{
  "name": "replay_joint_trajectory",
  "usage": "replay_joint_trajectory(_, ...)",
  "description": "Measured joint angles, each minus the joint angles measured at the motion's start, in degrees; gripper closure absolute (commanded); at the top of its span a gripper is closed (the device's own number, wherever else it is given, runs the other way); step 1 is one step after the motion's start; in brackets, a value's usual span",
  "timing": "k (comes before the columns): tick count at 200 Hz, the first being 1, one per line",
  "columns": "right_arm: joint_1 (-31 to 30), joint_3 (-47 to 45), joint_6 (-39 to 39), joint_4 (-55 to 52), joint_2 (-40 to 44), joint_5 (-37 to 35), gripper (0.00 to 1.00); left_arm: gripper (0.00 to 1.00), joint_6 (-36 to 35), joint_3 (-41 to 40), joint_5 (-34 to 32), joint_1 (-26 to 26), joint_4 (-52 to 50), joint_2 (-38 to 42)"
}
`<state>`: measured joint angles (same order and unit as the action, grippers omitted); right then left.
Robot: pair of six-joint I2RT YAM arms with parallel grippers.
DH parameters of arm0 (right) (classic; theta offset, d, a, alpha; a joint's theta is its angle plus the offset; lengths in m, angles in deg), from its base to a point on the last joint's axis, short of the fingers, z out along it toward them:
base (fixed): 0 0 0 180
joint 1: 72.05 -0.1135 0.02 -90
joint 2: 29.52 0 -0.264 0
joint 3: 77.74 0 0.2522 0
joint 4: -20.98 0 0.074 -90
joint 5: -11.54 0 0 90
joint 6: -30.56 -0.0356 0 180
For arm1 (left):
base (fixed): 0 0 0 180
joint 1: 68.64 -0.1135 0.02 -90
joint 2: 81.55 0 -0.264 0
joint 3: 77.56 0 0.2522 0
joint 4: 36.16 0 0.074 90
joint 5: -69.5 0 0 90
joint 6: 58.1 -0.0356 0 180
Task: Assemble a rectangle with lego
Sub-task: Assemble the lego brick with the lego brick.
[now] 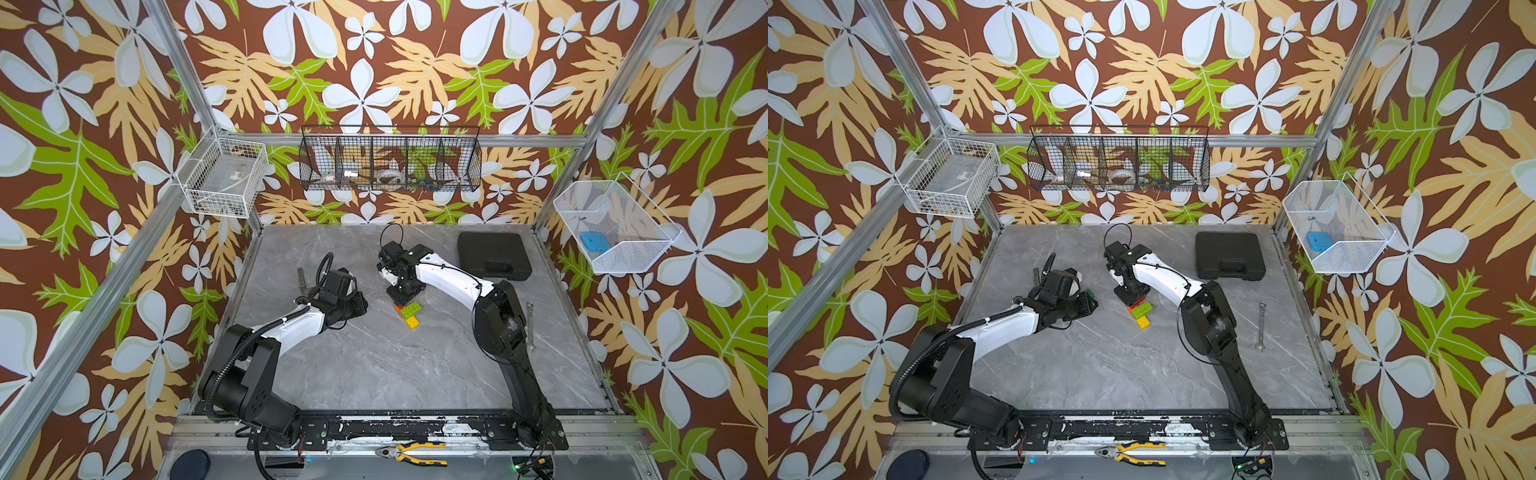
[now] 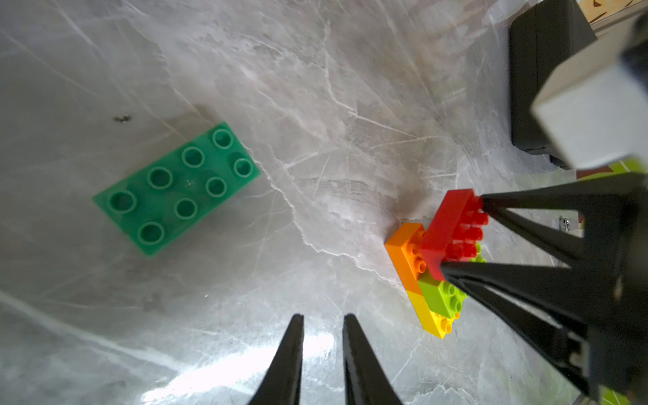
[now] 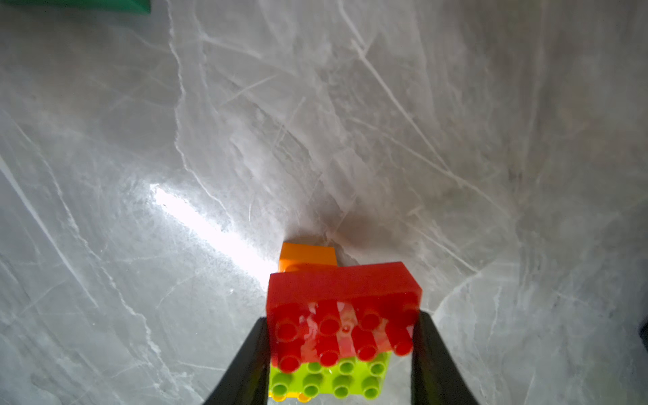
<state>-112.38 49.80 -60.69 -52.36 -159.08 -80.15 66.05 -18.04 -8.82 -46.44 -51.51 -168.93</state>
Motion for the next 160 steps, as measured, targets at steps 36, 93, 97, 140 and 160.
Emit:
replay_joint_trajectory(36,0.15,-1.95,0.02,0.37,0.35,0.04,0.71,0.77,0.00,0.00,0.44,0.00,0.13,-0.11)
replay_joint_trajectory(93,0.09,-2.97,0.04,1.25,1.20,0.44,0.71,0.77,0.00,-0.02,0.79,0.00,0.13,-0.09)
replay_joint_trajectory(97,0.09,-2.97,0.07,1.27,1.20,0.48,0.71,0.77,0.00,-0.02,0.79,0.00,0.13,-0.09)
replay_joint_trajectory(140,0.07,-4.07,0.22,1.51,1.51,1.51,0.71,0.78,0.00,-0.02,0.81,0.00,0.13,-0.09)
replay_joint_trajectory(160,-0.04,-4.28,0.24,1.55,1.53,1.64,0.71,0.78,0.00,-0.02,0.83,0.00,0.13,-0.09)
